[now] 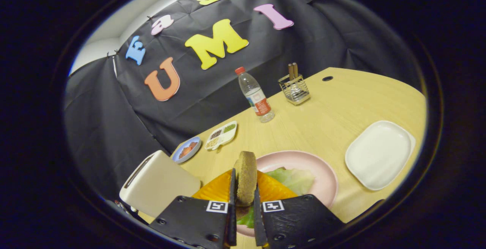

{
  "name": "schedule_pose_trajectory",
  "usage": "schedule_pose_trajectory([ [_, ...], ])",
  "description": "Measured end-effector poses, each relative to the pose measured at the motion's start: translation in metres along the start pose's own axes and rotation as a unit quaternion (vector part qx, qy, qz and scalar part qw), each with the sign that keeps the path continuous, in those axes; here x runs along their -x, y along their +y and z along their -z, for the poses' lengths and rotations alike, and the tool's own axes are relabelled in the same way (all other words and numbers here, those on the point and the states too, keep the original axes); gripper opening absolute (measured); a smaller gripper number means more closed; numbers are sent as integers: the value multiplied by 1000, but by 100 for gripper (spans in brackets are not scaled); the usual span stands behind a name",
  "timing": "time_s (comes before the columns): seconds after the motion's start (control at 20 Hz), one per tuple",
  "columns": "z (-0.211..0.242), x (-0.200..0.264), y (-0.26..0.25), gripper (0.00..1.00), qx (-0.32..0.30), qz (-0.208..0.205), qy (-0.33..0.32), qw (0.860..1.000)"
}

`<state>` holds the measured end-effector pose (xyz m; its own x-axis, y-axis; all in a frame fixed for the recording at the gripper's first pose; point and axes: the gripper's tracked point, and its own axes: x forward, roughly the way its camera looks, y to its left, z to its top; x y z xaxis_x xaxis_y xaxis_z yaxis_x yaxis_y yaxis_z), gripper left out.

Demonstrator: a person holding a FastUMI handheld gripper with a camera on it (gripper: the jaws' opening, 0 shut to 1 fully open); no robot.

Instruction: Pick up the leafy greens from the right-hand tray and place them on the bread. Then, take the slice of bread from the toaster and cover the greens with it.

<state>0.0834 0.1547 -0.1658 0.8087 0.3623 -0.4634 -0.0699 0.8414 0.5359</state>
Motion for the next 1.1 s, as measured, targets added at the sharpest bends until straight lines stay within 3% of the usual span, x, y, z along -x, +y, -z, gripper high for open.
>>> schedule_pose_trajectory([
  [0.2,1,-3,-21,26,2,9,5,1000],
  [0.3,4,-4,-32,38,5,17,11,1000],
  [0.5,-1,-4,-51,51,19,40,8,999],
  [0.75,-32,13,-63,82,62,85,-47,993],
  [0.8,-41,20,-59,94,82,96,-62,990],
  [1.1,-95,74,-9,95,190,119,-165,960],
])
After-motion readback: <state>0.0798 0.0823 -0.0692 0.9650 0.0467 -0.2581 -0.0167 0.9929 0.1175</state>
